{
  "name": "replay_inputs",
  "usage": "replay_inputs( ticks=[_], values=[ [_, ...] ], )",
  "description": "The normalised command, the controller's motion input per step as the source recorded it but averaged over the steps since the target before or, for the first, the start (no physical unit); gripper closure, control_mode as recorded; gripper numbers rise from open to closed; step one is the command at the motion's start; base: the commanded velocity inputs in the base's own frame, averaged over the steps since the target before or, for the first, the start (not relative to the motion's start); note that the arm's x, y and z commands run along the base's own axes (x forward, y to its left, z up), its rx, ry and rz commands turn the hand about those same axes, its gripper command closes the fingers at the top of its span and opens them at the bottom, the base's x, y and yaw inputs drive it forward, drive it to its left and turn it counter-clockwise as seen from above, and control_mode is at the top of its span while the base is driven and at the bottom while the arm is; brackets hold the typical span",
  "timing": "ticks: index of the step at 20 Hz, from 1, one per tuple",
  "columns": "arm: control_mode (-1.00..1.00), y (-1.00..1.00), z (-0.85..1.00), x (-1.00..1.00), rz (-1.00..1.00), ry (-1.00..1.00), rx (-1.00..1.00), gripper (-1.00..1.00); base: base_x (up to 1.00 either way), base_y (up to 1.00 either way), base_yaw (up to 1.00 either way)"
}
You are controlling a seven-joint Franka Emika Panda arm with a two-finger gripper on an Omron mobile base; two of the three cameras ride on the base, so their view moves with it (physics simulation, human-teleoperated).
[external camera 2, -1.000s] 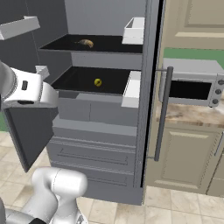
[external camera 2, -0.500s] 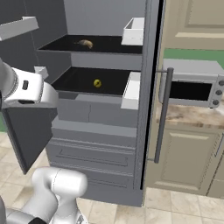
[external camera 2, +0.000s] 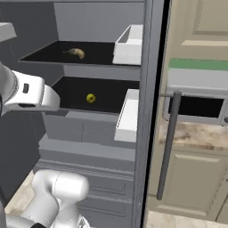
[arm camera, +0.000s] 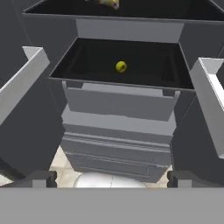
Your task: Retrieve the banana and pear from the fridge and place them into the bowl on the dining table.
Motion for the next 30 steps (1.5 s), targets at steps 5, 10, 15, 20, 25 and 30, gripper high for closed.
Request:
replay_inputs(
  ticks=[5, 10, 15, 20, 25, 30],
  values=[
    [1.0, 0.0, 0.0, 0.0, 0.0, 0.0, 0.0, -1.0, 1.0, 0.2, 0.0],
    [1.0, 0.0, 0.0, 0.0, 0.0, 0.0, 0.0, -1.0, 1.0, 0.22, 0.0],
    [-1.0, 0.17, 0.0, 0.74, 0.0, 0.0, 0.0, -1.0, 0.2, 0.04, 0.0],
    [-1.0, 0.25, 0.0, 0.93, 0.01, 0.0, 0.0, -1.0, 0.0, 0.0, 0.0],
    [-1.0, 0.23, -0.07, 0.78, 0.0, -0.03, 0.0, -1.0, 0.0, 0.0, 0.0],
    [-1.0, 0.06, -0.05, 0.67, 0.0, -0.13, 0.0, -1.0, 0.0, 0.0, 0.0]
  ],
)
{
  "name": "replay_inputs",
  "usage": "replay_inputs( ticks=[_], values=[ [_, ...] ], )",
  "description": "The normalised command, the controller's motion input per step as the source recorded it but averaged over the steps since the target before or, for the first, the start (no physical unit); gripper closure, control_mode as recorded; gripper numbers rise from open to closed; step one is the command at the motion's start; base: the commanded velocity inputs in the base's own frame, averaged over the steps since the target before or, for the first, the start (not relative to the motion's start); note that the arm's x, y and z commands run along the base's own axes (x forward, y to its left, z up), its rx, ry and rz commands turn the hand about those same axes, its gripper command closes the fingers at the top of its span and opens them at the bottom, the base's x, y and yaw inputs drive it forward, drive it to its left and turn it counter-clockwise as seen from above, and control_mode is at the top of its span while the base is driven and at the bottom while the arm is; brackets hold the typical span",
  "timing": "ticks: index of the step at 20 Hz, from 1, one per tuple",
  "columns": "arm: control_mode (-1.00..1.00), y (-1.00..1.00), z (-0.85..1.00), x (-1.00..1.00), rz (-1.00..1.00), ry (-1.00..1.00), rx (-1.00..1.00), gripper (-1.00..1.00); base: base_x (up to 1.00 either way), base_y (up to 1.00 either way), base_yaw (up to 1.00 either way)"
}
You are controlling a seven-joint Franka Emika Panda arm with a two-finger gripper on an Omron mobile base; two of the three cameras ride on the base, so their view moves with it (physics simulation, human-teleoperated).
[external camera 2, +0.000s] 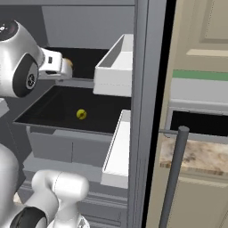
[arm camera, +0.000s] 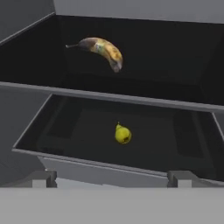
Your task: Retrieve the banana and pear from the fridge and place them into the bowl on the dining table.
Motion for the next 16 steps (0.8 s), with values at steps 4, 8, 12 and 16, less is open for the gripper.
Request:
replay_inputs(
  ticks=[4, 8, 12, 16],
  values=[
    [-1.0, 0.0, 0.0, 0.72, 0.0, -0.13, 0.0, -1.0, 0.0, 0.0, 0.0],
    [-1.0, 0.0, 0.0, 0.64, 0.0, -0.09, 0.0, -1.0, 0.0, 0.0, 0.0],
    [-1.0, 0.01, 0.0, 0.55, 0.0, -0.01, 0.0, -1.0, 0.0, 0.0, 0.0],
    [-1.0, 0.07, 0.0, 0.44, 0.0, 0.01, 0.0, -1.0, 0.0, 0.0, 0.0]
  ],
)
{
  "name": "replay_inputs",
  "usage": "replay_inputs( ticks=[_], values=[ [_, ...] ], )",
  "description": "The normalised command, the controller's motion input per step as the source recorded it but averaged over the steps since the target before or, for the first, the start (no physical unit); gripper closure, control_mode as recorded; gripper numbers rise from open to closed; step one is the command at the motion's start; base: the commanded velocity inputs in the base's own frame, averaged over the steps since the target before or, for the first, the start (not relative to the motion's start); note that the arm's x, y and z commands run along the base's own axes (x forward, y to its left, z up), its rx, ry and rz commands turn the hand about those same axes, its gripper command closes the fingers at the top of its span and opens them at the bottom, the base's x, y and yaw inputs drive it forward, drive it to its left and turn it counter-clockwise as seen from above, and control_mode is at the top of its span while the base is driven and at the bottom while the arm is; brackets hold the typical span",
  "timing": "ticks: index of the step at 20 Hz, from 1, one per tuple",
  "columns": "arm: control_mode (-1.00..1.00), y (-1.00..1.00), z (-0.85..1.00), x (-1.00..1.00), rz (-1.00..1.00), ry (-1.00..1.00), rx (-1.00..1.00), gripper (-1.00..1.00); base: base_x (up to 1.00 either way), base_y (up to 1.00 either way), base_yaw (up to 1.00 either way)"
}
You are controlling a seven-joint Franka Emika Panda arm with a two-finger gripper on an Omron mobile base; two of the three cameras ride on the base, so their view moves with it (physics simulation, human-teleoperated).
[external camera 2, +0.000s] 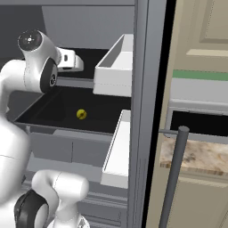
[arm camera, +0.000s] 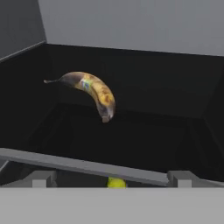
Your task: Retrieve the banana and pear from the fridge and place them into the bowl on the dining table.
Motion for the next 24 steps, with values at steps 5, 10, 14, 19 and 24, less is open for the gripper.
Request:
replay_inputs(
  ticks=[5, 10, 14, 19, 24],
  values=[
    [-1.0, 0.1, 0.0, 0.38, 0.0, 0.07, 0.0, -1.0, 0.0, 0.0, 0.0],
    [-1.0, 0.11, 0.0, 0.35, 0.06, 0.08, 0.0, -1.0, 0.0, 0.0, 0.0],
    [-1.0, 0.07, 0.0, 0.42, 0.12, 0.0, 0.0, -1.0, 0.0, 0.0, 0.0],
    [-1.0, 0.08, -0.16, 0.51, 0.14, -0.01, 0.0, -1.0, 0.0, 0.0, 0.0],
    [-1.0, 0.07, -0.24, 0.61, 0.1, -0.02, 0.0, -1.0, 0.0, 0.0, 0.0]
  ],
)
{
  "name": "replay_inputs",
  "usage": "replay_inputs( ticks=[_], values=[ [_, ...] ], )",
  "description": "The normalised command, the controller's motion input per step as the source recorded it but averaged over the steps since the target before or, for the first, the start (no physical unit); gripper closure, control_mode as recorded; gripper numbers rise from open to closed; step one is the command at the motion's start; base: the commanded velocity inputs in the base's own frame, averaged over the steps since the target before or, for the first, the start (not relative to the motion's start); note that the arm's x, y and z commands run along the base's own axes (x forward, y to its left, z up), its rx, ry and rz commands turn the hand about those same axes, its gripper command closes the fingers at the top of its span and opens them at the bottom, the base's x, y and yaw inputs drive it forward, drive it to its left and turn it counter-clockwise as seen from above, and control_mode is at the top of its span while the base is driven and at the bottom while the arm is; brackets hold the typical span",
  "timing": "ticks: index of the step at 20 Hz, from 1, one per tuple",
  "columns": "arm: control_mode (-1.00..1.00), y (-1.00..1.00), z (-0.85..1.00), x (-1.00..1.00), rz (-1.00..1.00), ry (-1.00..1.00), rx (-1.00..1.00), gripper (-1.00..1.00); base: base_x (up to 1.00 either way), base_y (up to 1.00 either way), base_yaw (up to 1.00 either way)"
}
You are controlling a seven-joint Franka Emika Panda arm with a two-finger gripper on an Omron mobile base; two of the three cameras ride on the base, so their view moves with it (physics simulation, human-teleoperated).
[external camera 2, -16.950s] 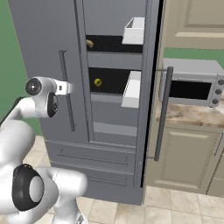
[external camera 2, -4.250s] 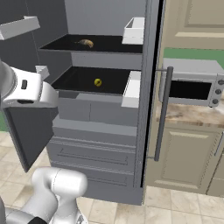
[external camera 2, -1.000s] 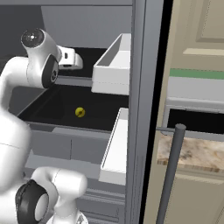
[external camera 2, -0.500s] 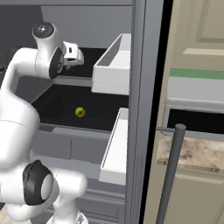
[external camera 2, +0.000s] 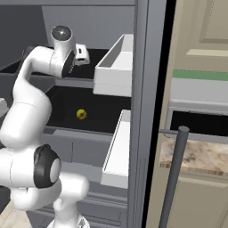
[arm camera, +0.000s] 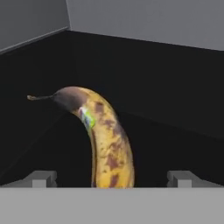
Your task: Retrieve the banana and pear from the fridge and place them into the bowl on the dining table.
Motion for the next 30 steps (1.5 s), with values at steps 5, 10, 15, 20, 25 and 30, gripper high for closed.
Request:
replay_inputs(
  ticks=[5, 10, 15, 20, 25, 30],
  values=[
    [-1.0, 0.02, -0.02, 0.57, 0.01, 0.0, 0.0, -1.0, 0.0, 0.0, 0.0],
    [-1.0, 0.07, 0.0, 0.49, 0.0, 0.0, 0.0, -1.0, 0.0, 0.0, 0.0],
    [-1.0, 0.27, -0.19, 0.1, 0.0, -0.01, -0.08, -1.0, 0.0, 0.0, 0.0],
    [-1.0, 0.46, -0.4, 0.0, 0.0, -0.08, -0.14, 1.0, 0.0, 0.0, 0.0],
    [-1.0, 0.32, -0.26, 0.02, 0.0, -0.05, -0.08, 1.0, 0.0, 0.0, 0.0],
    [-1.0, 0.01, -0.03, 0.08, 0.0, 0.0, 0.0, 1.0, 0.0, 0.0, 0.0]
  ],
)
